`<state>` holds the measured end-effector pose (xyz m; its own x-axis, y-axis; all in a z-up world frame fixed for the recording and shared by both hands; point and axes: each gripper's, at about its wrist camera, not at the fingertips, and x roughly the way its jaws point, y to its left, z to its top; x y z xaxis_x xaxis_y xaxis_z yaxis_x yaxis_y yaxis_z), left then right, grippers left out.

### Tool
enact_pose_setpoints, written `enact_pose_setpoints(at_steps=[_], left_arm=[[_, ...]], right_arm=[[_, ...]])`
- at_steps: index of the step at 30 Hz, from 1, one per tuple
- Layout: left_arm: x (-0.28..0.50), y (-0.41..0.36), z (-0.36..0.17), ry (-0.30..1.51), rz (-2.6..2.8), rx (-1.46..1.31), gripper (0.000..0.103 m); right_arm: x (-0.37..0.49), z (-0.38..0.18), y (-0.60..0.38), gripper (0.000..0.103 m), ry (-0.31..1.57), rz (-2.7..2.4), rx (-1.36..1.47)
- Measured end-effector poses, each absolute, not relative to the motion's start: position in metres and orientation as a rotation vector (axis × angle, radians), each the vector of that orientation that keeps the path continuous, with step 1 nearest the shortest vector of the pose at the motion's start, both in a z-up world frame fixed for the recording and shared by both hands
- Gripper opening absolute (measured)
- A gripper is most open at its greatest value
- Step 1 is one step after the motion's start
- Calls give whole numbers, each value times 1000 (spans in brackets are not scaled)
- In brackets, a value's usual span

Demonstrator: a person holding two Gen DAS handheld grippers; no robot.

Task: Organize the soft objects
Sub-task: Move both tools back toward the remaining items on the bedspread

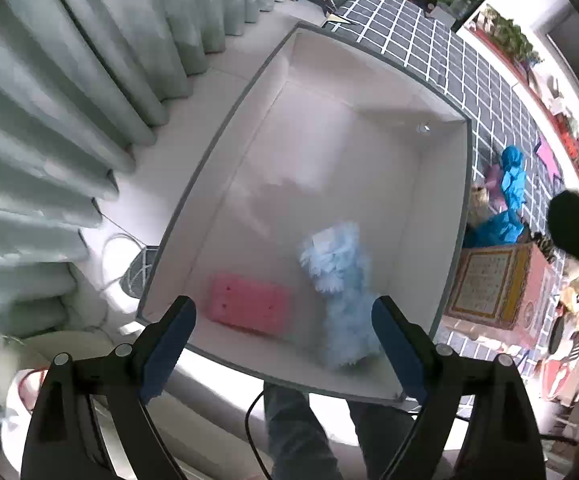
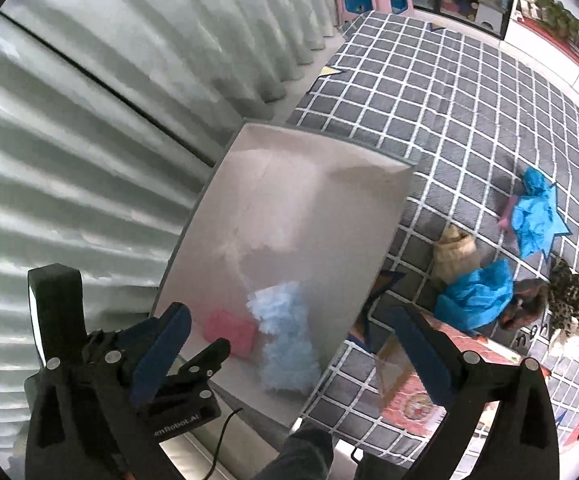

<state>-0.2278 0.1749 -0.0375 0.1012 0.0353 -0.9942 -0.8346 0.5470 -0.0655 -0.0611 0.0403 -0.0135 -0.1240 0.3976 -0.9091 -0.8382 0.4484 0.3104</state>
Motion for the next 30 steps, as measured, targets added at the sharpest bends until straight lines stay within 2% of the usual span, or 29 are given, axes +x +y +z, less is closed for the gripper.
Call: enact_pose_setpoints(at_steps=[14, 24, 30], left_arm=[[-164, 149, -13, 1348, 661, -665, 92], [-49, 106, 7, 1358, 498, -530, 92], [24, 81, 2, 1401, 435, -504, 92]], right_arm=[[24, 0, -35, 102, 1319, 946, -275], [116, -28, -133, 102, 1396, 715, -123], [161, -58, -187, 102, 1456, 599, -71]])
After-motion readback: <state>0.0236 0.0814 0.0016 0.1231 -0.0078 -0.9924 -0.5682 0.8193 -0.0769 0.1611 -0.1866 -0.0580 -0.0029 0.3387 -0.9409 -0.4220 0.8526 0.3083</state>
